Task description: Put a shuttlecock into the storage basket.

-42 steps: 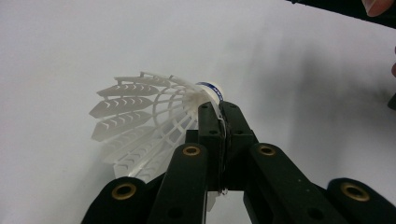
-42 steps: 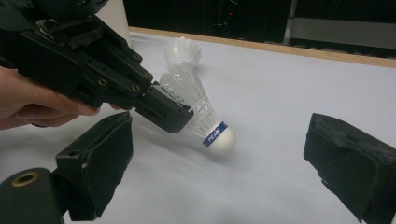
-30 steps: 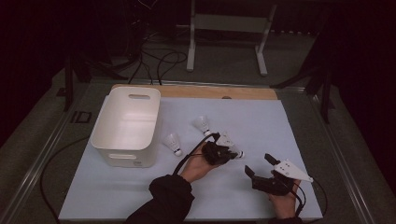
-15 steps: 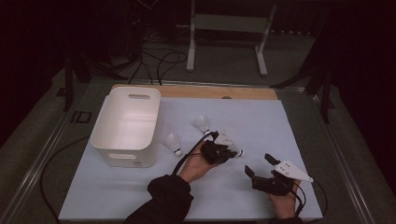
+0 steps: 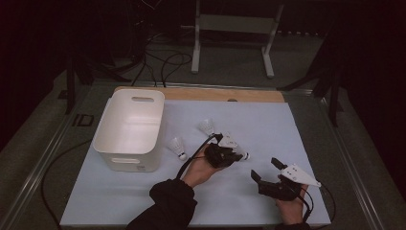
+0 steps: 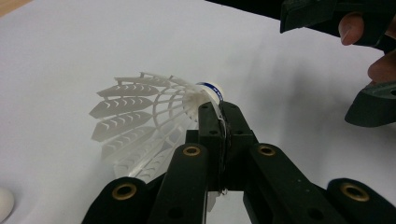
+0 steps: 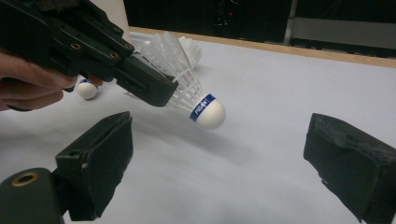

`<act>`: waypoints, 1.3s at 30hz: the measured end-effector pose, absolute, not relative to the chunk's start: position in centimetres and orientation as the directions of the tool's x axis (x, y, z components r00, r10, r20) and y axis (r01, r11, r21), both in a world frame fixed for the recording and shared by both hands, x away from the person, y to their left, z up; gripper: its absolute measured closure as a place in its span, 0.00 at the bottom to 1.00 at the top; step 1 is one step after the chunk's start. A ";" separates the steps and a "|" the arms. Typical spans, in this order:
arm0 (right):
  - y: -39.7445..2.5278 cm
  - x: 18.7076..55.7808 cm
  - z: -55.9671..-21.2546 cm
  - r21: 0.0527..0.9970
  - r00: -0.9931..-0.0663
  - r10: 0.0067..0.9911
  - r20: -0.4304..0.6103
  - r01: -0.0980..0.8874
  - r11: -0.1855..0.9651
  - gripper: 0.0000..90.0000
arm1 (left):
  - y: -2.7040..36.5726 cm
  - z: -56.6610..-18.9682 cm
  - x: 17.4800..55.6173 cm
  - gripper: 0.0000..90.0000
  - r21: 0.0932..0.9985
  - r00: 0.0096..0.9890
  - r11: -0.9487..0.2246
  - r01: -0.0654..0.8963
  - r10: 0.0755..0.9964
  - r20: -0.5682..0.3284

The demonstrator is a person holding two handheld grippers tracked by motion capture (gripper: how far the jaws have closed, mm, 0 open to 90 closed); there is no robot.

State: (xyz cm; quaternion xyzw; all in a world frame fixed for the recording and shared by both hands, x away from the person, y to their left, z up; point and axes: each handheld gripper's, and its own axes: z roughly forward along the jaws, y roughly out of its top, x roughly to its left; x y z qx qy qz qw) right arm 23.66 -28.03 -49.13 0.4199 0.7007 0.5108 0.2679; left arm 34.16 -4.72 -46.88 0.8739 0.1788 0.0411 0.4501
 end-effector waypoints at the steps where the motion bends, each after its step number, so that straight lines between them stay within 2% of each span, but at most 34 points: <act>1: -28.0 23.7 -49.1 0.940 -0.503 0.863 0.052 0.315 0.127 0.09 | -4.7 -46.9 34.2 0.99 0.802 0.932 -0.528 0.277 0.351 -0.091; 39: -28.1 23.7 -49.1 0.943 -0.503 0.863 0.053 0.310 0.123 0.09 | -3.3 -45.1 33.8 0.99 0.818 0.926 -0.501 0.282 0.366 -0.094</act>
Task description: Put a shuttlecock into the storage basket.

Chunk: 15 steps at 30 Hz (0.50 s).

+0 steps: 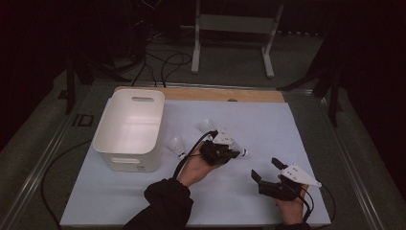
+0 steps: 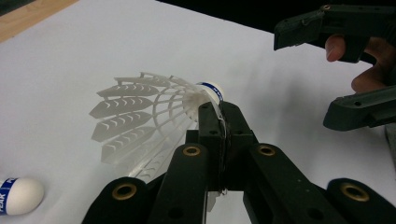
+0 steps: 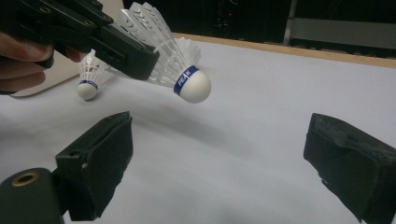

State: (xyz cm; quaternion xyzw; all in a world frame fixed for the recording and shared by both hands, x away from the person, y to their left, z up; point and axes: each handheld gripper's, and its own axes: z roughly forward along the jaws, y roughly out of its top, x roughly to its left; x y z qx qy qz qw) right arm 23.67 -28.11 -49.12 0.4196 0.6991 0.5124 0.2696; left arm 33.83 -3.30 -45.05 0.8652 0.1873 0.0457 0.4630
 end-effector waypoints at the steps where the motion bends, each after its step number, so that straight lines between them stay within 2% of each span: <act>1: -28.1 23.7 -49.1 0.943 -0.502 0.863 0.053 0.310 0.123 0.09 | -3.3 -45.0 33.8 0.99 0.817 0.926 -0.503 0.281 0.366 -0.093; 15: -28.1 23.7 -49.1 0.943 -0.503 0.863 0.053 0.310 0.124 0.09 | -2.7 -44.3 33.6 0.99 0.823 0.924 -0.492 0.285 0.369 -0.099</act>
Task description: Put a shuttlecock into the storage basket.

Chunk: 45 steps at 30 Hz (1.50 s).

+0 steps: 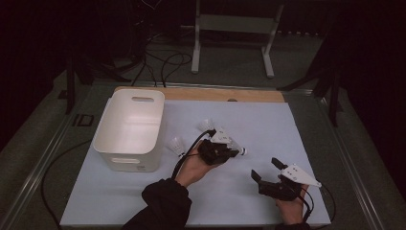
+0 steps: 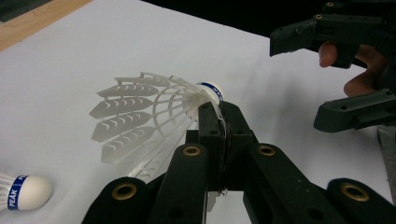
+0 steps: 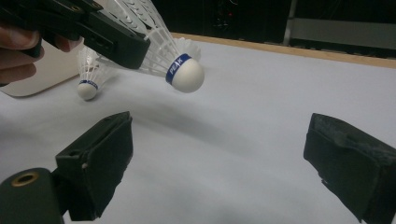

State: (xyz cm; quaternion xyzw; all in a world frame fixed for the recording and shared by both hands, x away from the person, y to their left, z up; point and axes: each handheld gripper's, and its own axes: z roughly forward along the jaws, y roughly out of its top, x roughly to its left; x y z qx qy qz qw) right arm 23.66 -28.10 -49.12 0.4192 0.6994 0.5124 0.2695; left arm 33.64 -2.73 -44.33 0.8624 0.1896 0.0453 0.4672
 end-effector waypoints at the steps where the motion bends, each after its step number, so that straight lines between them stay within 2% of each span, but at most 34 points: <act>1: -28.1 23.6 -49.1 0.942 -0.503 0.863 0.053 0.311 0.124 0.09 | -2.7 -44.3 33.6 0.99 0.824 0.923 -0.490 0.286 0.370 -0.100; 45: -28.0 23.7 -49.2 0.939 -0.500 0.864 0.054 0.319 0.126 0.09 | -0.7 -42.3 33.4 0.99 0.839 0.932 -0.472 0.271 0.346 -0.107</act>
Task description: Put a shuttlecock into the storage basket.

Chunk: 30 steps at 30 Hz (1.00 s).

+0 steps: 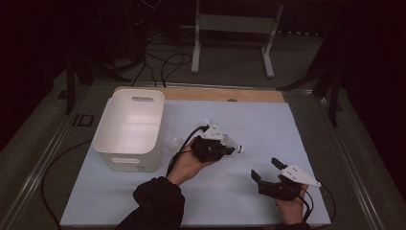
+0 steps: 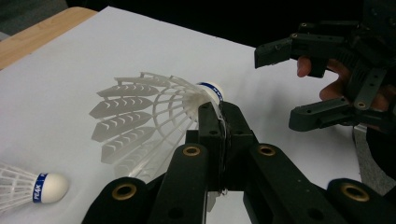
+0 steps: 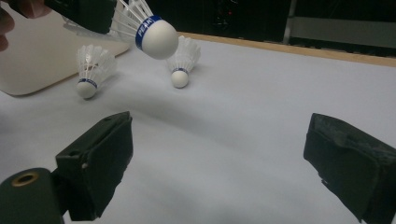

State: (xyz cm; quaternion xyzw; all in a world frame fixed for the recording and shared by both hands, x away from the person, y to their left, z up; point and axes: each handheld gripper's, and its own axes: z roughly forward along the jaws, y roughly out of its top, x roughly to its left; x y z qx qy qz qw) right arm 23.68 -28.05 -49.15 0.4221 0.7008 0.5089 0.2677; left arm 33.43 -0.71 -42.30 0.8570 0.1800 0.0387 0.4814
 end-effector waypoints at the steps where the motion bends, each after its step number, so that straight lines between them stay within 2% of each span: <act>1: -28.0 23.7 -49.2 0.939 -0.500 0.864 0.056 0.321 0.125 0.09 | -0.7 -42.3 33.4 0.99 0.839 0.932 -0.472 0.272 0.346 -0.107; 30: -28.1 23.7 -49.1 0.939 -0.498 0.865 0.058 0.322 0.123 0.09 | 0.8 -41.0 33.4 0.99 0.844 0.932 -0.465 0.268 0.347 -0.104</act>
